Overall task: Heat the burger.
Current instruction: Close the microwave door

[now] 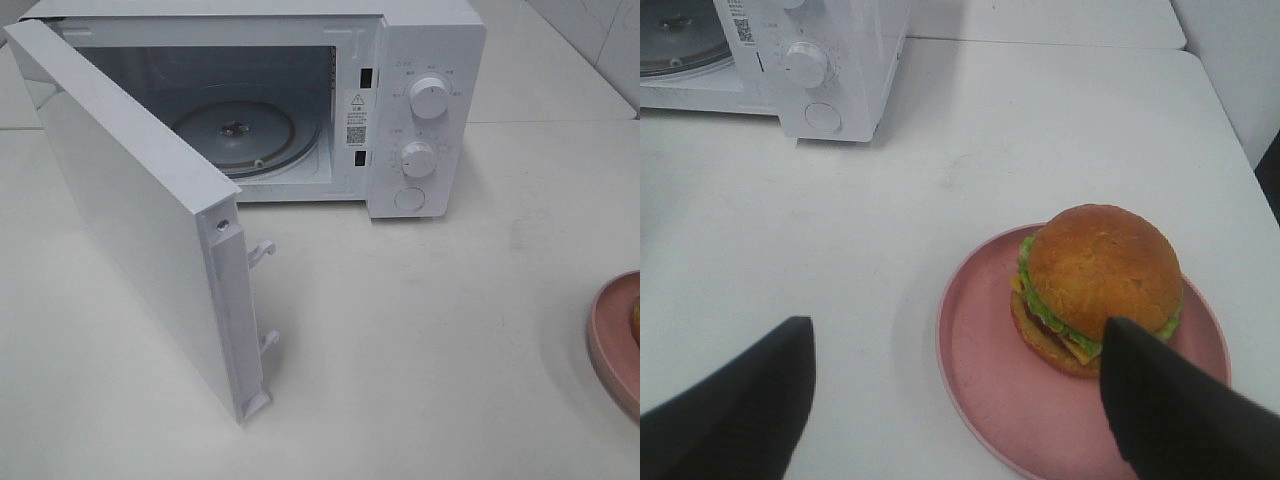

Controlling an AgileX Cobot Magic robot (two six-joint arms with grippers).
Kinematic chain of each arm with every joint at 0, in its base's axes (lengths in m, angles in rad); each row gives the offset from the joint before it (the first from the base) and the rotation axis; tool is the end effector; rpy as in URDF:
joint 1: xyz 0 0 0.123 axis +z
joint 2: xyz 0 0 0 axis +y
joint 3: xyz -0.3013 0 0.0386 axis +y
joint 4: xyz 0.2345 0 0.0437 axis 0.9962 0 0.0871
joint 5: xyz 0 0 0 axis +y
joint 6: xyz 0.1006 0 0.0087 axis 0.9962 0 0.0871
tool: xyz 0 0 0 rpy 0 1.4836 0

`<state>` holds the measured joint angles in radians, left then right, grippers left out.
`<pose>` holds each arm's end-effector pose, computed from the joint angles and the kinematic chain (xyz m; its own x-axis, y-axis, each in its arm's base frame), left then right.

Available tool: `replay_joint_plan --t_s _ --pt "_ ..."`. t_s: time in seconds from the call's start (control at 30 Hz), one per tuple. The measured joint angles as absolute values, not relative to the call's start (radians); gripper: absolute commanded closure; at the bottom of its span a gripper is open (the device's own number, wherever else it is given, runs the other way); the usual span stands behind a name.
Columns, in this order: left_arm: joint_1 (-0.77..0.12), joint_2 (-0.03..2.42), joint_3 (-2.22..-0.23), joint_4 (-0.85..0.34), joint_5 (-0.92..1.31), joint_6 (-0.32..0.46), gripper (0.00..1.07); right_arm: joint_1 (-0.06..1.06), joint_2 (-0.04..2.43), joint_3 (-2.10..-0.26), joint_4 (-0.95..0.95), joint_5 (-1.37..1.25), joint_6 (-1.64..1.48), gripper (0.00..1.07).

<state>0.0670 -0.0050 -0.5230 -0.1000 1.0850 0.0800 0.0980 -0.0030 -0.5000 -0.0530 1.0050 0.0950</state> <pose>-0.0305 -0.0110 0.2706 -0.4492 0.0030 -0.8934 0.0269 0.9996 -0.0102 -0.0242 -0.0069 0.2713 -0.4034 0.0271 -0.9146 -0.0302 0.9986 0.0429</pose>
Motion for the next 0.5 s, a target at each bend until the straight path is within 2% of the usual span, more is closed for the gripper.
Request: replay_joint_plan --t_s 0.5 --pt "0.067 -0.005 -0.523 -0.100 1.085 0.080 0.07 0.098 -0.003 -0.500 -0.053 1.005 0.095 0.32"
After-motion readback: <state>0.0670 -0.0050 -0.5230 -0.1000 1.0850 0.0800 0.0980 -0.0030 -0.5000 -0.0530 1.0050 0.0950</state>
